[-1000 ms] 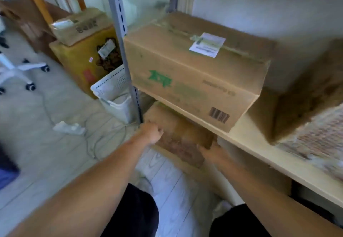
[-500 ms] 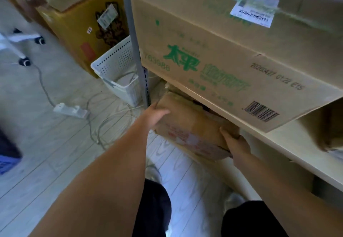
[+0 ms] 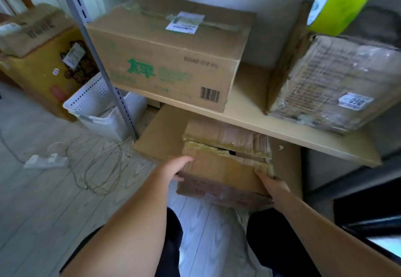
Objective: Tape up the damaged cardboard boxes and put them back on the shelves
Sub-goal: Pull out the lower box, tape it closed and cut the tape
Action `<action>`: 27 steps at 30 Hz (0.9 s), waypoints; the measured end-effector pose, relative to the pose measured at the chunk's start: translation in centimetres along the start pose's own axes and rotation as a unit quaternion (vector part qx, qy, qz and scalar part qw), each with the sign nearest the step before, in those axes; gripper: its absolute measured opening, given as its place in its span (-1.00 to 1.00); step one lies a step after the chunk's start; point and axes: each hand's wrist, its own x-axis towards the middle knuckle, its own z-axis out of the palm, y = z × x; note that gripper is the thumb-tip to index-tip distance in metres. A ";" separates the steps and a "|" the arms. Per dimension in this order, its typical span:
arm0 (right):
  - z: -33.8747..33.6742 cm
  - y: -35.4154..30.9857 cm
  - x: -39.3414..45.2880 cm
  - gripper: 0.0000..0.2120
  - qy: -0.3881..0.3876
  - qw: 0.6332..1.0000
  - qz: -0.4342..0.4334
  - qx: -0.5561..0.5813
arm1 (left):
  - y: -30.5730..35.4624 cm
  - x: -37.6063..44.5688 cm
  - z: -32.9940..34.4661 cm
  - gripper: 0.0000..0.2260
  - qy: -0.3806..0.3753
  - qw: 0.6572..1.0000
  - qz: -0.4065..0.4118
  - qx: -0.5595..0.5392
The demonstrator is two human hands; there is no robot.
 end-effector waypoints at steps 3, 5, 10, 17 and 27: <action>-2.4 2.1 0.2 -0.29 -0.001 0.999 -0.013 0.038 | 0.3 -0.6 3.1 -0.50 -0.006 0.998 0.017 0.060; -3.5 2.5 0.5 -0.34 -0.003 0.998 -0.019 0.064 | 0.8 -0.6 4.6 -0.49 -0.016 0.998 0.025 0.056; -4.6 1.7 2.0 -0.46 0.000 0.983 -0.046 0.180 | 2.5 0.4 5.3 -0.44 0.012 1.000 0.008 -0.027; -6.4 -1.0 1.7 -0.51 -0.034 0.930 0.086 0.355 | 2.7 0.2 2.2 -0.77 -0.015 0.982 -0.024 -0.187; -7.2 2.8 -0.4 -0.72 -0.239 0.951 0.194 -0.023 | 0.2 -2.1 -0.1 -0.76 -0.096 0.976 -0.113 -0.157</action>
